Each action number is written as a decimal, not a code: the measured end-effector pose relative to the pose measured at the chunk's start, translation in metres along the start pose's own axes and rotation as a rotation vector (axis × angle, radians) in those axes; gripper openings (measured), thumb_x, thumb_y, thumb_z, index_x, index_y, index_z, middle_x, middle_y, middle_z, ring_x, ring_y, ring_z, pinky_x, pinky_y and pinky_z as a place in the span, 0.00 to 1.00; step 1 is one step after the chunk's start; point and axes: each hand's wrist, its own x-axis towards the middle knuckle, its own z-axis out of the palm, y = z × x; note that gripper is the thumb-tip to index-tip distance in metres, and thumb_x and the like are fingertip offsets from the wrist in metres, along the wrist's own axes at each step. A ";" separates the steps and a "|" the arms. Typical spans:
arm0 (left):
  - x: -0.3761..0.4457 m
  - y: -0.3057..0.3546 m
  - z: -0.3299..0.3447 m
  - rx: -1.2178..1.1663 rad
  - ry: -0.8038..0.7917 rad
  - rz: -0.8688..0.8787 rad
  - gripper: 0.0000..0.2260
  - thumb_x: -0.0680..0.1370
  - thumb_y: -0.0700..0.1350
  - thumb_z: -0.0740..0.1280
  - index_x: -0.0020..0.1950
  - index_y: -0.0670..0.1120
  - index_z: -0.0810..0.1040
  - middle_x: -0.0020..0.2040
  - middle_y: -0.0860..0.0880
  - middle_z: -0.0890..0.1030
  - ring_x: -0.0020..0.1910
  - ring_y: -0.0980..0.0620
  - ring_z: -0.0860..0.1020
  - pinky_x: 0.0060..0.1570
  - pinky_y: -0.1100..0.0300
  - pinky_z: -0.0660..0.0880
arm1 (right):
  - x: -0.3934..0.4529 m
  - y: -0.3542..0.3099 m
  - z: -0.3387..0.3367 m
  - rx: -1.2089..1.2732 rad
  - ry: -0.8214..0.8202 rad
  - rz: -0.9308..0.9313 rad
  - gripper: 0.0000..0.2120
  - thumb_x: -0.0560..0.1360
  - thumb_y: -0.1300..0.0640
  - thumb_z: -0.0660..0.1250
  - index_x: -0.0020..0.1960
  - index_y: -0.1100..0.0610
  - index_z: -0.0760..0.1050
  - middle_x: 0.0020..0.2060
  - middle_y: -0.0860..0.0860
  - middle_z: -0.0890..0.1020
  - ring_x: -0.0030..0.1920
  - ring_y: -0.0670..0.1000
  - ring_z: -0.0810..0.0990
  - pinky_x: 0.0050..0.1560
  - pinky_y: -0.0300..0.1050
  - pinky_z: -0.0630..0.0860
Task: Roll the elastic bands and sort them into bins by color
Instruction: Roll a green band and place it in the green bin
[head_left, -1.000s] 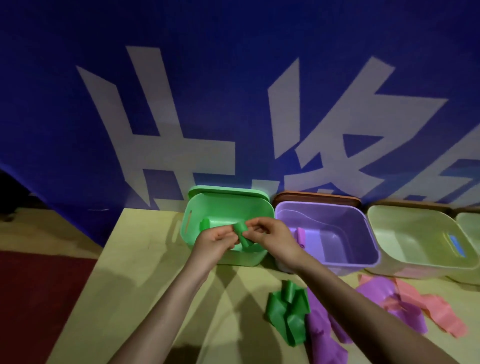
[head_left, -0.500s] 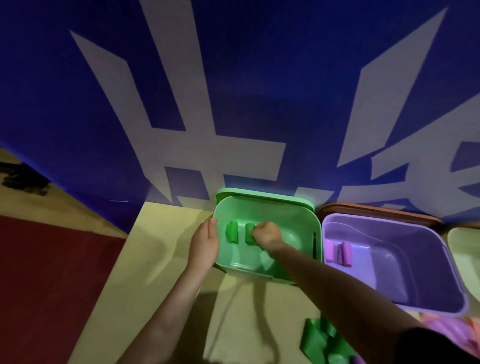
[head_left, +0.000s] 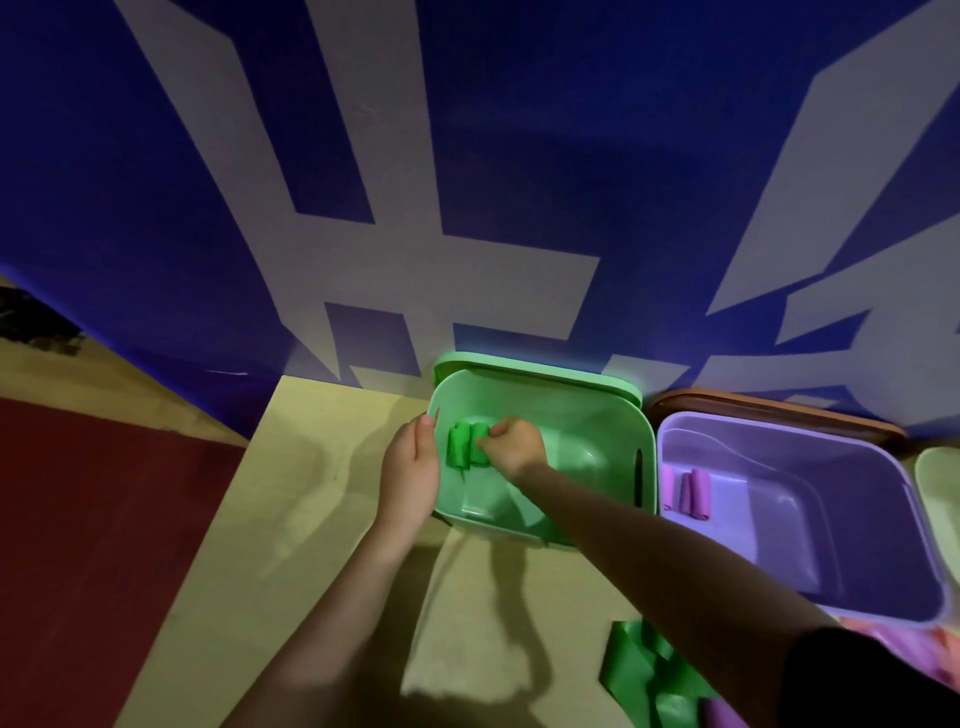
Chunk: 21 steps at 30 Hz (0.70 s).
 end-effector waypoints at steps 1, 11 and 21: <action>-0.001 0.001 0.000 -0.009 -0.001 -0.001 0.17 0.83 0.49 0.53 0.51 0.43 0.78 0.46 0.44 0.81 0.47 0.46 0.79 0.52 0.47 0.76 | -0.001 -0.001 0.002 -0.008 -0.002 -0.005 0.08 0.73 0.59 0.68 0.44 0.64 0.80 0.46 0.62 0.83 0.50 0.59 0.80 0.50 0.47 0.75; 0.001 -0.001 0.001 -0.050 0.002 -0.001 0.17 0.83 0.48 0.53 0.54 0.42 0.79 0.47 0.45 0.82 0.47 0.47 0.79 0.50 0.50 0.75 | -0.001 0.004 0.005 -0.164 0.041 -0.083 0.10 0.75 0.53 0.67 0.49 0.60 0.78 0.46 0.57 0.82 0.49 0.58 0.79 0.47 0.45 0.74; 0.003 -0.004 0.001 -0.064 -0.007 0.001 0.17 0.83 0.50 0.53 0.57 0.45 0.79 0.49 0.46 0.83 0.49 0.48 0.80 0.54 0.46 0.76 | -0.001 0.005 -0.004 -0.215 -0.021 -0.127 0.20 0.76 0.46 0.67 0.54 0.64 0.77 0.51 0.59 0.81 0.53 0.58 0.78 0.52 0.46 0.73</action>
